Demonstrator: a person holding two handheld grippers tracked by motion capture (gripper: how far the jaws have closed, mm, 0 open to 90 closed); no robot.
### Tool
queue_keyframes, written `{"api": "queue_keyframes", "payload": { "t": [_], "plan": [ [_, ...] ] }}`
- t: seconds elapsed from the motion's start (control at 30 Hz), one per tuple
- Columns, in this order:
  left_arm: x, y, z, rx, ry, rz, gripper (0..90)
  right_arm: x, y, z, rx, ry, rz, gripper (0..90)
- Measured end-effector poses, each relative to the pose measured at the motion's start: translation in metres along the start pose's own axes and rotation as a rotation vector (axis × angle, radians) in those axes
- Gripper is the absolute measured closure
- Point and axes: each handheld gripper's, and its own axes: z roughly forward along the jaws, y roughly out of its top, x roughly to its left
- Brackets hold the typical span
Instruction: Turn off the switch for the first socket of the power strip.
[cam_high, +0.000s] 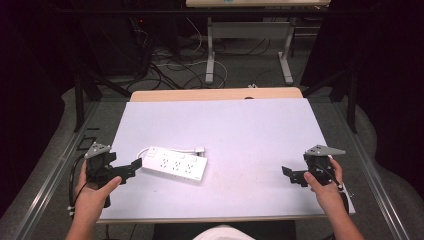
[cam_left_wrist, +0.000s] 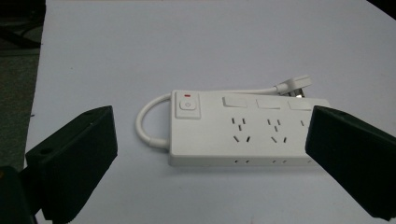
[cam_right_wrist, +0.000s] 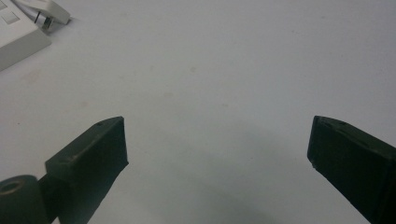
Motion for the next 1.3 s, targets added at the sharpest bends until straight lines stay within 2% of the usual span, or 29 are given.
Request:
{"api": "queue_keyframes", "payload": {
  "t": [0.23, 0.43, 0.63, 0.8, 1.1, 1.3],
  "plan": [
    [0.006, -0.019, 0.006, -0.024, 0.003, -0.003, 2.1, -0.001, -0.001, 0.001, 0.0, -0.004, 0.007, 4.4],
    [0.009, -0.034, 0.015, -0.025, 0.01, 0.012, 2.1, -0.003, -0.001, 0.001, 0.003, -0.003, 0.007, 4.4],
    [0.012, -0.046, 0.02, -0.024, 0.009, 0.005, 2.1, -0.003, -0.003, 0.002, 0.001, -0.012, 0.016, 4.4],
    [0.017, -0.051, 0.024, -0.024, 0.006, -0.011, 2.1, -0.005, -0.004, 0.003, 0.009, -0.014, 0.008, 4.4],
    [0.023, -0.059, 0.032, -0.016, 0.031, -0.011, 2.1, -0.006, -0.006, 0.008, 0.018, -0.007, 0.014, 4.4],
    [0.026, -0.062, 0.035, -0.016, 0.033, -0.037, 1.9, -0.004, -0.008, 0.011, 0.028, -0.002, 0.006, 4.4]
  ]
}}
